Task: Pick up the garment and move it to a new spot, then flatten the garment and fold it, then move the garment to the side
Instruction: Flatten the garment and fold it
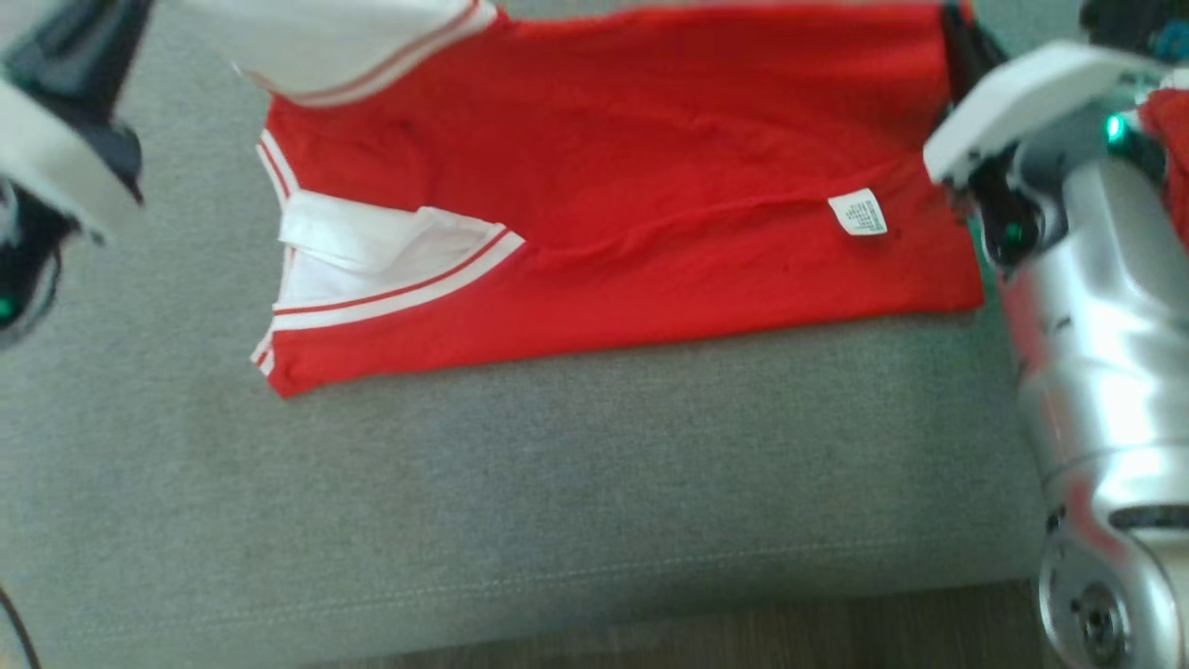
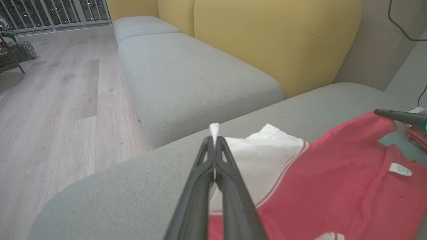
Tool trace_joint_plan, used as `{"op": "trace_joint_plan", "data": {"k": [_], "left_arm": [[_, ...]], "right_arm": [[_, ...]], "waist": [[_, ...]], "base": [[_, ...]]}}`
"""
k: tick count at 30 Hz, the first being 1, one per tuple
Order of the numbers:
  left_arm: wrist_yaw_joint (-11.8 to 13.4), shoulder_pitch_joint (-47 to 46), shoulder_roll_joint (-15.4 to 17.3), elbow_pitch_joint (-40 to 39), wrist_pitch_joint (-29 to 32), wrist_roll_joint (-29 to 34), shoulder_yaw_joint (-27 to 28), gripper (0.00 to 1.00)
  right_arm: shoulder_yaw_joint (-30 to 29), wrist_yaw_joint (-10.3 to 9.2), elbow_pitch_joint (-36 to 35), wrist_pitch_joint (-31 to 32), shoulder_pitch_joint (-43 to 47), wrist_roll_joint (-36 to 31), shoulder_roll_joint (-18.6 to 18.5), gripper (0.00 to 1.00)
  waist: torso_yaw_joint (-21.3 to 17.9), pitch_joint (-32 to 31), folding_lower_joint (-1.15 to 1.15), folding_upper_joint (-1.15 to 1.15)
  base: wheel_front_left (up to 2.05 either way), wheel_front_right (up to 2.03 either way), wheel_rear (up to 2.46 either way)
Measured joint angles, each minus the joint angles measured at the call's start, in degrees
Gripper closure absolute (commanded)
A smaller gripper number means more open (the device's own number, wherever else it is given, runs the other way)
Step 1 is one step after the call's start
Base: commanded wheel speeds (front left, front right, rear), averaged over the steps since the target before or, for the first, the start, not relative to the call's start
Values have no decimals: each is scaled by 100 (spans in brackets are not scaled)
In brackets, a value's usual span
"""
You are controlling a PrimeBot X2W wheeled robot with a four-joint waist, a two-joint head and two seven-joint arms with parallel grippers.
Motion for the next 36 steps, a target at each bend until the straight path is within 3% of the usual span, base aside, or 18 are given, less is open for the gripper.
{"op": "trace_joint_plan", "data": {"k": [7,22,31,32,33,34,35,36], "left_arm": [[7,976,116,-445,0,235,410,100],[203,2650,11,-1067,0,683,1181,100],[313,3048,-467,-704,0,764,1157,100],[339,3082,-536,-630,0,777,1189,100],[390,3120,-606,-564,0,804,1232,87],[449,3166,-681,-501,0,837,1299,58],[517,3220,-761,-458,1,854,1368,7],[576,3283,-848,-443,0,894,1463,0]], "right_arm": [[-207,0,-612,285,680,-102,-152,100],[-594,0,-3346,1504,2672,-580,-18,100],[-595,0,-3777,1741,3124,-502,45,100],[-606,0,-3755,1700,3126,-482,51,64],[-624,0,-3726,1657,3130,-479,52,0],[-637,0,-3684,1622,3133,-465,53,0],[-632,0,-3631,1610,3147,-431,52,0],[-642,0,-3578,1585,3181,-412,53,0]], "waist": [[168,-223,0,0],[365,-145,0,0],[301,-73,0,0],[300,-90,0,0],[300,-112,0,0],[300,-138,0,0],[301,-171,0,0],[301,-209,0,0]], "base": [[0,0,0],[0,0,0],[0,0,0],[0,0,0],[0,0,0],[0,0,0],[0,0,0],[0,0,0]]}}
